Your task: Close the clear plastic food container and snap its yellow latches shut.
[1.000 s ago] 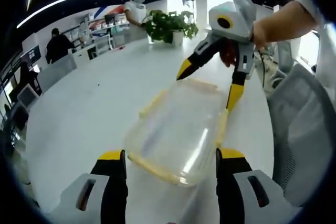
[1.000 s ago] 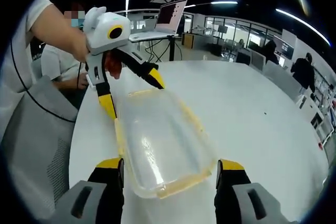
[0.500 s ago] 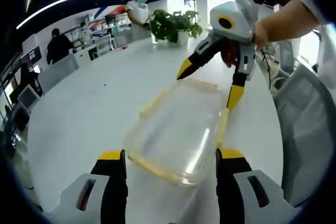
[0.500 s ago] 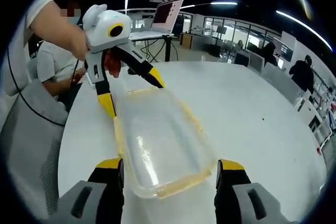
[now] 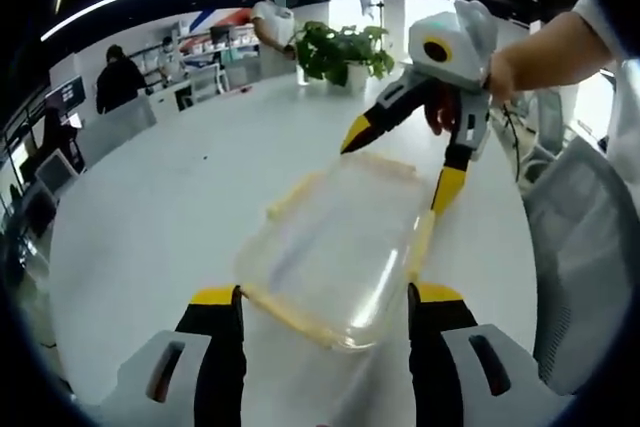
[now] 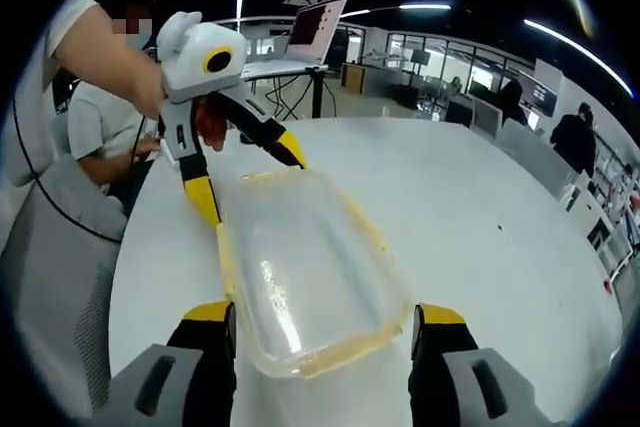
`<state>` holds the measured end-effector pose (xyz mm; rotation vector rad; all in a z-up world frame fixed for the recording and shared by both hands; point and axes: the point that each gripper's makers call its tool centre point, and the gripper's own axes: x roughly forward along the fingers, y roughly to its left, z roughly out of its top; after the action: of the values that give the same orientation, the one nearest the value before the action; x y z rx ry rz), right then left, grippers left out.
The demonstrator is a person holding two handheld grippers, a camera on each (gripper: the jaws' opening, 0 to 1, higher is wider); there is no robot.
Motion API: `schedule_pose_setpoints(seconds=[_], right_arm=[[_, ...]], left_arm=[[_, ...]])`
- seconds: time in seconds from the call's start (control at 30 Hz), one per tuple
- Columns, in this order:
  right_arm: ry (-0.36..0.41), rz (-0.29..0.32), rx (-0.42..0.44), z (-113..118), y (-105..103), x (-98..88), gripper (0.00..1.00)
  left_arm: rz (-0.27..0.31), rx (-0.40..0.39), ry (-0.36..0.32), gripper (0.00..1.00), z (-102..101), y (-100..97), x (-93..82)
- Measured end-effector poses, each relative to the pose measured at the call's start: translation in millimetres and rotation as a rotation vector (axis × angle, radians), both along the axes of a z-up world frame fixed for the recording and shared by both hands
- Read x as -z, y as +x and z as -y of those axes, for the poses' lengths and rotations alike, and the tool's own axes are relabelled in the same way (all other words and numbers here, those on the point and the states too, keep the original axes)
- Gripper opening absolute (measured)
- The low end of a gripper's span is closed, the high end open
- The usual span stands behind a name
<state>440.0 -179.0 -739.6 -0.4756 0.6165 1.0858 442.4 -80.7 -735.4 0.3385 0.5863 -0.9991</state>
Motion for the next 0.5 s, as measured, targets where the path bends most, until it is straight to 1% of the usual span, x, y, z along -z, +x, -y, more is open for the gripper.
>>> schedule_pose_setpoints(seconds=[0.17,0.27,0.3,0.37,0.43,0.47,0.5], right_arm=[[0.014,-0.008,0.019,1.2,1.3,-3.5,0.71],[0.013,-0.015,0.029,2.7,0.8,-3.6,0.73],[0.007,-0.028,0.041,3.9,-0.4,-2.4,0.75],[0.004,-0.034,0.046,4.8,-0.7,-1.5,0.79],[-0.008,-0.057,0.067,7.4,-3.2,0.6,0.84],[-0.007,-0.067,0.078,7.9,-4.4,1.2,0.88],[-0.005,-0.072,0.084,7.9,-5.3,1.3,0.93]], left_arm=[[-0.001,-0.004,-0.002,0.67,-0.3,-1.1,-1.8],[-0.001,-0.002,-0.009,0.71,-0.4,-2.7,-2.8],[0.002,-0.001,-0.012,0.73,-0.2,-3.0,-3.8],[0.0,-0.003,-0.011,0.75,-0.4,-3.9,-5.4],[0.003,-0.006,-0.015,0.77,-0.4,-4.2,-7.5],[0.011,-0.012,-0.016,0.79,-0.9,-2.8,-8.8],[0.012,-0.016,-0.019,0.83,-0.9,-2.4,-10.0]])
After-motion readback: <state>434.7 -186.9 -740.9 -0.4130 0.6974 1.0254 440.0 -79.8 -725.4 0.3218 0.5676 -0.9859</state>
